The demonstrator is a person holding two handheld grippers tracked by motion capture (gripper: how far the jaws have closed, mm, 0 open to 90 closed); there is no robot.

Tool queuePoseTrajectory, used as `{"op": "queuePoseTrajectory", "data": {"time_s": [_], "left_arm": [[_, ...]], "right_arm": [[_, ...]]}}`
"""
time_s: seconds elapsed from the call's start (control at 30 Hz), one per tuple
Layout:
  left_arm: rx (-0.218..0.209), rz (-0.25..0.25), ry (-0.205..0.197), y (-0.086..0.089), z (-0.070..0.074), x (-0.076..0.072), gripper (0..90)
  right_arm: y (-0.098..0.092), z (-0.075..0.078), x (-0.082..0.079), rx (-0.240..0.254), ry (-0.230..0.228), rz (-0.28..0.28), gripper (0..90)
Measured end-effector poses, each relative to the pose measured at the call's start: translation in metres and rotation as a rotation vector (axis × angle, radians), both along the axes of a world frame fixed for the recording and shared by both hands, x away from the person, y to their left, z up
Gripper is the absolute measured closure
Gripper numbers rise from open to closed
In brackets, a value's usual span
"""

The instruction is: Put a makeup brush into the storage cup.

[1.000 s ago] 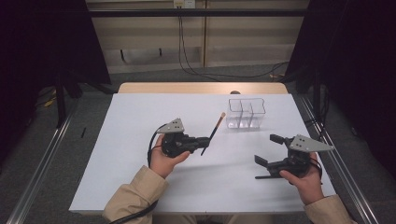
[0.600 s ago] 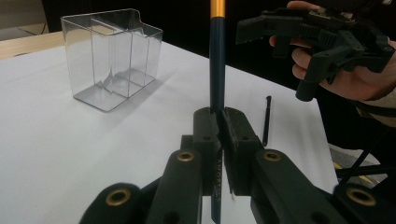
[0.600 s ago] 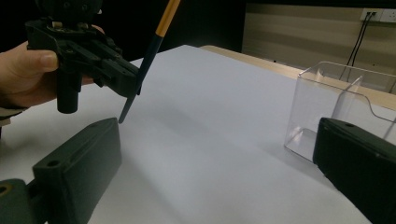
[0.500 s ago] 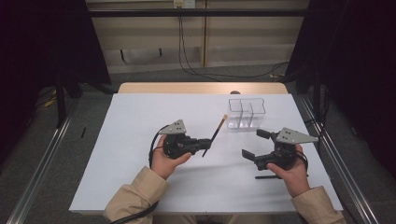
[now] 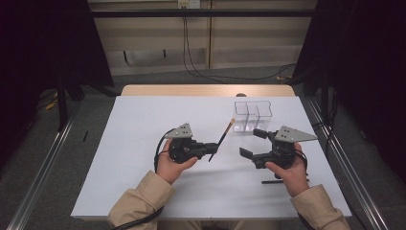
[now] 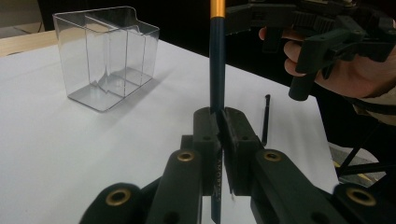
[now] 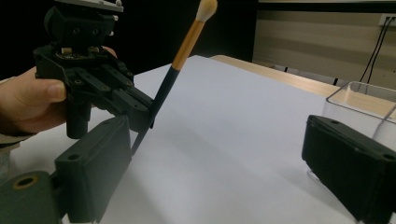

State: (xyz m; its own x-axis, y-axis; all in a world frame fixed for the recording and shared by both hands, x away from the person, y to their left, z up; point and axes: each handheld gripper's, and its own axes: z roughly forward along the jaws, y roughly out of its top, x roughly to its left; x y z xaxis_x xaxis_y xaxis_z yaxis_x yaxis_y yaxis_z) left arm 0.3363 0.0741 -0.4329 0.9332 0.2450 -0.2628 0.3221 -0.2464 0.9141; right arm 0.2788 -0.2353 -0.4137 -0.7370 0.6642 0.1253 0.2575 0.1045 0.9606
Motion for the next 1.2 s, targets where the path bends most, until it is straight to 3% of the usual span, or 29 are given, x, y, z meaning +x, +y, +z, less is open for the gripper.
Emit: {"op": "queuePoseTrajectory", "data": {"time_s": [0.13, 0.4, 0.57, 0.83, 1.0, 1.2], "left_arm": [[-0.009, 0.001, 0.002, -0.001, 0.000, 0.000, 84.7], [-0.009, 0.004, -0.002, -0.001, 0.000, 0.000, 84.6], [-0.012, 0.000, -0.004, -0.003, 0.000, -0.001, 84.6], [-0.007, -0.011, -0.011, -0.007, 0.000, -0.002, 84.6], [-0.003, -0.012, -0.009, -0.008, -0.001, -0.003, 84.6], [-0.005, -0.020, -0.014, -0.009, -0.001, -0.004, 84.6]], "right_arm": [[0.005, 0.002, 0.004, 0.024, 0.004, 0.020, 18.1], [0.012, 0.001, 0.010, 0.056, 0.031, 0.022, 27.9], [0.017, 0.001, 0.011, 0.051, 0.012, 0.030, 34.7], [0.026, 0.001, 0.014, 0.081, -0.001, 0.057, 45.6], [0.031, 0.000, 0.016, 0.090, 0.020, 0.049, 52.5], [0.034, -0.001, 0.019, 0.138, 0.037, 0.068, 60.1]]}}
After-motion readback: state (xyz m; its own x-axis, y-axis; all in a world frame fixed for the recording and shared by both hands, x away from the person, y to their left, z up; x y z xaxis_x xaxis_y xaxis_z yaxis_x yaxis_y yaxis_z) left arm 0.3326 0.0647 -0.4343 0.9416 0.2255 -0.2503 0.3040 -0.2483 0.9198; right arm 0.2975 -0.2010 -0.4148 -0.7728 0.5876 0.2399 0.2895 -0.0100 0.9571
